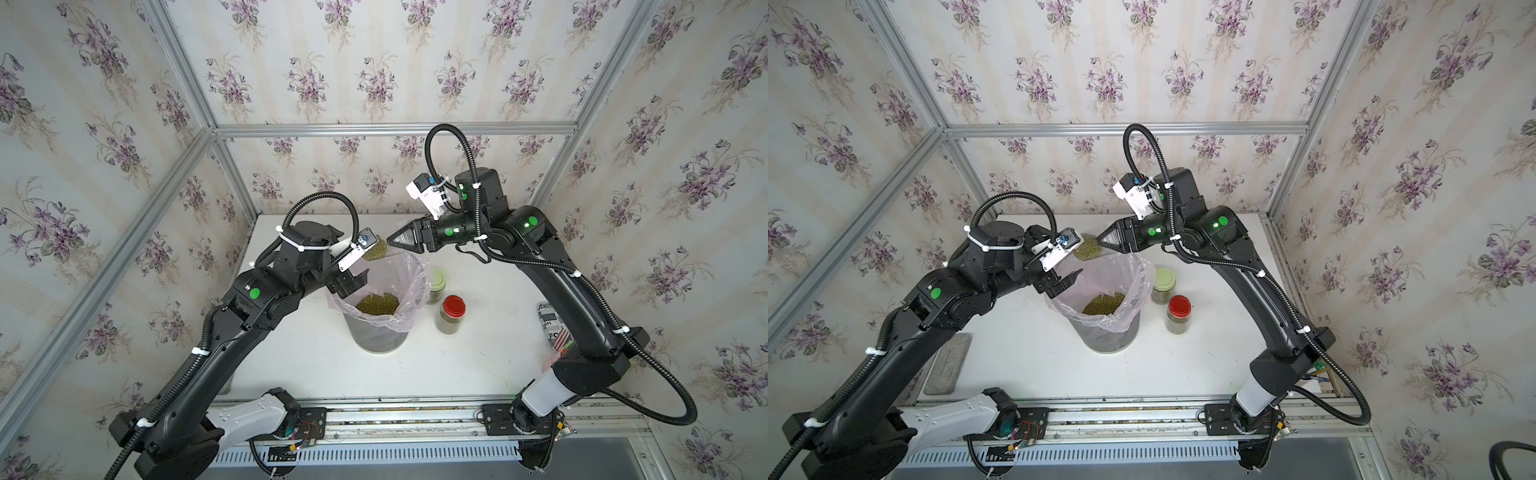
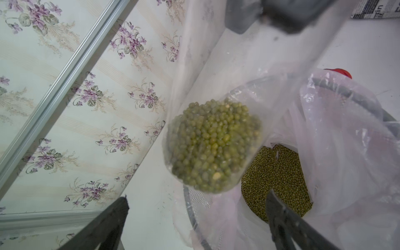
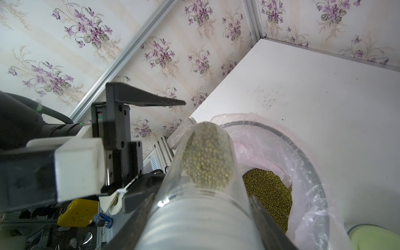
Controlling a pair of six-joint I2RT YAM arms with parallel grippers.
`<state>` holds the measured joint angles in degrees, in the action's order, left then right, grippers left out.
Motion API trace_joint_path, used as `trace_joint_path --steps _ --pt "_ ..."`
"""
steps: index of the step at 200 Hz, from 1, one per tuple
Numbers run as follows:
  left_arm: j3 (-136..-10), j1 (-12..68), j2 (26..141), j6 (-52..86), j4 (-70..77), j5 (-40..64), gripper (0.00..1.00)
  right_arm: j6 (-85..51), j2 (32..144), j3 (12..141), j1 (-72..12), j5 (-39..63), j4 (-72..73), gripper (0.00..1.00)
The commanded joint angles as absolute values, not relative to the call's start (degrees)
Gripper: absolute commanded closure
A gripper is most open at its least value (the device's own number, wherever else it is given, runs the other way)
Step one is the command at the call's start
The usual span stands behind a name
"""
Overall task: Empty moldy mung beans from jars
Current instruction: Pick up the jar from the center of the board.
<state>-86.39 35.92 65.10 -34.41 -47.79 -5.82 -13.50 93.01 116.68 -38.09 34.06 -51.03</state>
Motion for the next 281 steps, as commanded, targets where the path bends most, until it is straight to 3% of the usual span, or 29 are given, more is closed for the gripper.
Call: trace_joint_path --steps 1,111,227,281 --pt "-85.8 36.2 64.6 -40.7 -50.4 -5.5 0.01 -12.1 93.1 116.5 -38.1 34.7 -50.1 0.47" --pt "-81.6 33.1 62.6 -41.0 -40.8 9.0 0.07 -13.6 89.5 112.0 -38.1 39.0 -47.3 0.48" --pt "-79.8 32.0 64.0 -38.0 -35.5 12.7 0.07 -14.2 90.3 112.0 -41.0 41.5 -45.6 0.49" --pt "-79.9 31.9 64.5 -37.3 -34.8 13.7 0.16 -14.0 91.0 111.4 -41.2 42.3 -45.2 0.49"
